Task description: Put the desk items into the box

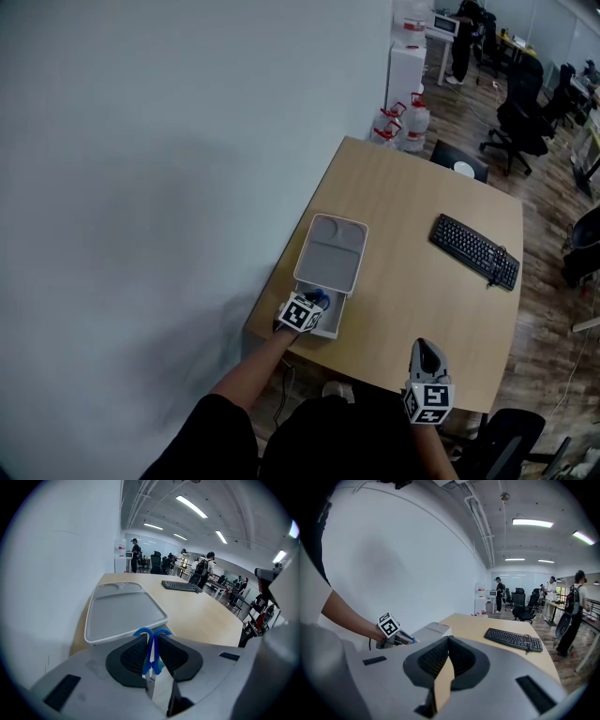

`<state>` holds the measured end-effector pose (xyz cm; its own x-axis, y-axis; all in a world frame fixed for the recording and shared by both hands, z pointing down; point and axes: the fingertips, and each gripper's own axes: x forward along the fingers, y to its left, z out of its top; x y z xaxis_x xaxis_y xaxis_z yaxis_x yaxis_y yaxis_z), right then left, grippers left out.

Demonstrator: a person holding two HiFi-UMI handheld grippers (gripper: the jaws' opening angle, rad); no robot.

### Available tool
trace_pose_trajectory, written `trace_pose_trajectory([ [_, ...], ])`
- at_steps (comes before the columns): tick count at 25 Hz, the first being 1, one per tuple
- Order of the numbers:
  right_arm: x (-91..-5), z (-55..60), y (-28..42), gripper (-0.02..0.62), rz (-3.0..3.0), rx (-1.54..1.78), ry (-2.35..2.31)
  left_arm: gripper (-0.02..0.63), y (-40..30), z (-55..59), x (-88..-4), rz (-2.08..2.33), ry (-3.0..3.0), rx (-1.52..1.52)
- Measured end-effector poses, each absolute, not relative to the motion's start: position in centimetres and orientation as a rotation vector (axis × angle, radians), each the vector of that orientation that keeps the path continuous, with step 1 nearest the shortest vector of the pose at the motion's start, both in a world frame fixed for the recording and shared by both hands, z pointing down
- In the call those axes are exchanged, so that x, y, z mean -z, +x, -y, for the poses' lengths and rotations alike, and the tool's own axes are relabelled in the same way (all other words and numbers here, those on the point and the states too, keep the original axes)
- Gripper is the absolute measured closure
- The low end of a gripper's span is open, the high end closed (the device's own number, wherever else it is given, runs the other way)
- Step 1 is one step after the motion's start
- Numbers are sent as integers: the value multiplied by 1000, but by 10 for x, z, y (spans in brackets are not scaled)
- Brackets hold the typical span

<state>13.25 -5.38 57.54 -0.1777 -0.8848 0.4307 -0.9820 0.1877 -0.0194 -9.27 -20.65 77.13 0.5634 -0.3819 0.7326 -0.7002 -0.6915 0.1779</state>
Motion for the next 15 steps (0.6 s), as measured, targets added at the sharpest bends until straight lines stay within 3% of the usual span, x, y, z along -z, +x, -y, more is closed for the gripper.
trace_pose_trajectory([
  [15, -582, 62, 145, 535, 2108, -469, 1813, 531, -88, 216, -794, 886, 2271, -911],
])
